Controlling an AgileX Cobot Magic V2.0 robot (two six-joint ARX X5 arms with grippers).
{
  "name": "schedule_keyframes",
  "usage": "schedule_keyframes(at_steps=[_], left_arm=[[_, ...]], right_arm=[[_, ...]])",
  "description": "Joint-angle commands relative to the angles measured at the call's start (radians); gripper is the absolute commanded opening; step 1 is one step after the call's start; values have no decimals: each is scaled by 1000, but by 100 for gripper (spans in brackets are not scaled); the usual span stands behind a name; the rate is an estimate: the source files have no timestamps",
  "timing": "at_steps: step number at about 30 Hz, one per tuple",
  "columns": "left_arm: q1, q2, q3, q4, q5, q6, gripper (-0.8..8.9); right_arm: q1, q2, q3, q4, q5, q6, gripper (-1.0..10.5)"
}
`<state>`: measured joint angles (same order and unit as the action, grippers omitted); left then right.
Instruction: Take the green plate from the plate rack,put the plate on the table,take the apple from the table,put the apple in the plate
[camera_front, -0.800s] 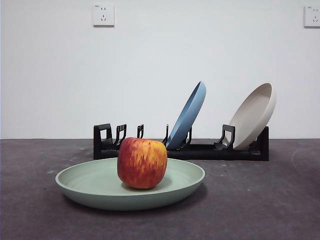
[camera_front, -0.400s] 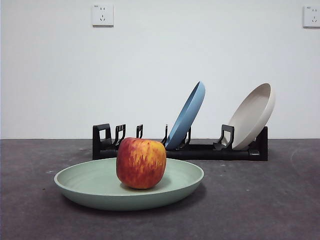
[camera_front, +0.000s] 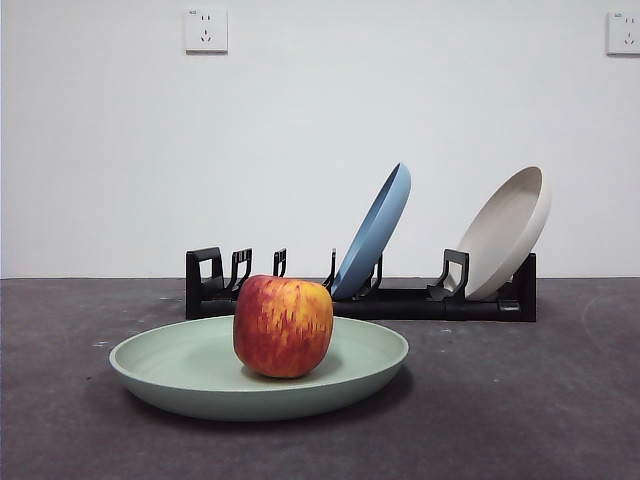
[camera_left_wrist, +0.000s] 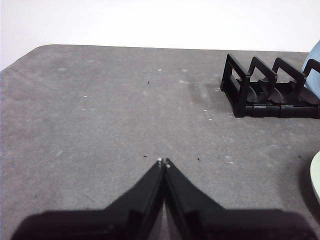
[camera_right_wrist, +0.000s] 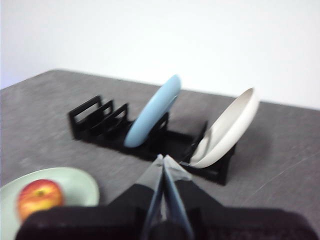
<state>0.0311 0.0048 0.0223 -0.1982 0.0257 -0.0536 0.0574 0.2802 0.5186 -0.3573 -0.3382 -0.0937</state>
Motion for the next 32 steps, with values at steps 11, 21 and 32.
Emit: schedule_keyframes(at_steps=[11, 21, 32], left_arm=[[3, -3, -11, -5, 3, -3, -3], [3, -3, -11, -5, 3, -3, -4], [3, -3, -11, -5, 3, -3, -4]], right_arm=[[-19, -227, -429, 304, 8, 45, 1], [-17, -279, -491, 203, 7, 70, 1], [-17, -279, -505, 175, 4, 114, 1]])
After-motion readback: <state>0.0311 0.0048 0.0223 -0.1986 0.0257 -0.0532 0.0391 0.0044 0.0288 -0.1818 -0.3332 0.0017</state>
